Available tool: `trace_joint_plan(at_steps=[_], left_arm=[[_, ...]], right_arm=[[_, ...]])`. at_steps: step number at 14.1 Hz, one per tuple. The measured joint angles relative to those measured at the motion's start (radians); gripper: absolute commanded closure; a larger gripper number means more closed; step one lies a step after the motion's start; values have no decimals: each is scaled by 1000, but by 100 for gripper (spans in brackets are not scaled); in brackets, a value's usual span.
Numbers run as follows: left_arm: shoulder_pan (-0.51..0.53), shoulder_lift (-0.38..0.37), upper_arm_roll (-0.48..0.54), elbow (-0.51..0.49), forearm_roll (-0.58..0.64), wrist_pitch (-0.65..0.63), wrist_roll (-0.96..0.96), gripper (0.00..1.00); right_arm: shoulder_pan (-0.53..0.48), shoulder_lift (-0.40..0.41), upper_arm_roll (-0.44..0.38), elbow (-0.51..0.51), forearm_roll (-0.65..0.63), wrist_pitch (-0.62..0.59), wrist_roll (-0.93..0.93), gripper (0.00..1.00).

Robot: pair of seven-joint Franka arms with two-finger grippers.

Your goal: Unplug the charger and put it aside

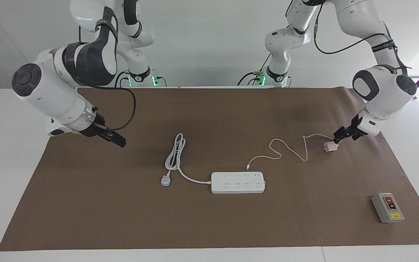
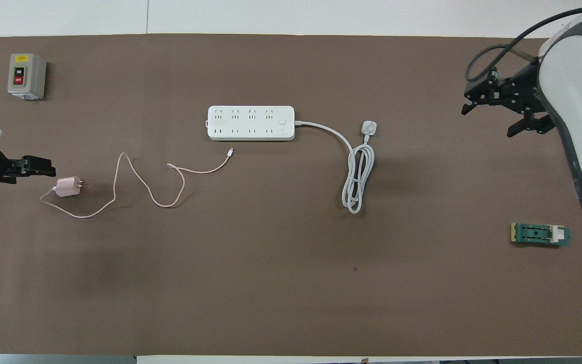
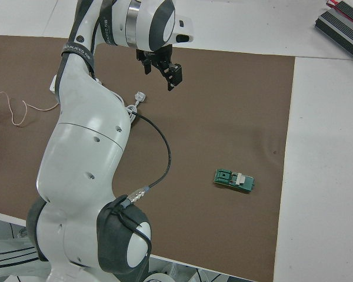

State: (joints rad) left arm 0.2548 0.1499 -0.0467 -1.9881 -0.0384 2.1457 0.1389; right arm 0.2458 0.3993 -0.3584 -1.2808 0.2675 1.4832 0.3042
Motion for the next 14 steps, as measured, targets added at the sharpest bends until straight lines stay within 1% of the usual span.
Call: trace_joint_plan(at_steps=[2,6,7,8,10,11,13,14], left_arm=[[0,-26,0,59,-1,-45,-7,0],[-1,-100,-8,182,-3,-241,-65,0],[-2,-116,-13,211,-3,-287,-82,0],[-6,-130,-19,239,-3,-335,-94,0],[-22,-149,-29,295,-3,-423,-123,0],[-32,-152,-34,328,-4,-467,-140,0],[-62,-163,-41,376,-4,-513,-163,0],[-81,-174,-42,384,-4,-521,-174,0]], right_arm=[[-36,-28,-1,-2,-33,0,-181,0],[-100,-96,4,-8,-86,-2,-426,0],[-119,-121,20,-17,-114,-4,-468,0],[-150,-158,61,-36,-153,-5,-498,0],[-233,-259,184,-103,-235,-8,-513,0],[-257,-312,229,-143,-258,-12,-513,0],[-264,-398,262,-223,-269,-19,-513,0],[-264,-422,265,-253,-270,-19,-513,0]])
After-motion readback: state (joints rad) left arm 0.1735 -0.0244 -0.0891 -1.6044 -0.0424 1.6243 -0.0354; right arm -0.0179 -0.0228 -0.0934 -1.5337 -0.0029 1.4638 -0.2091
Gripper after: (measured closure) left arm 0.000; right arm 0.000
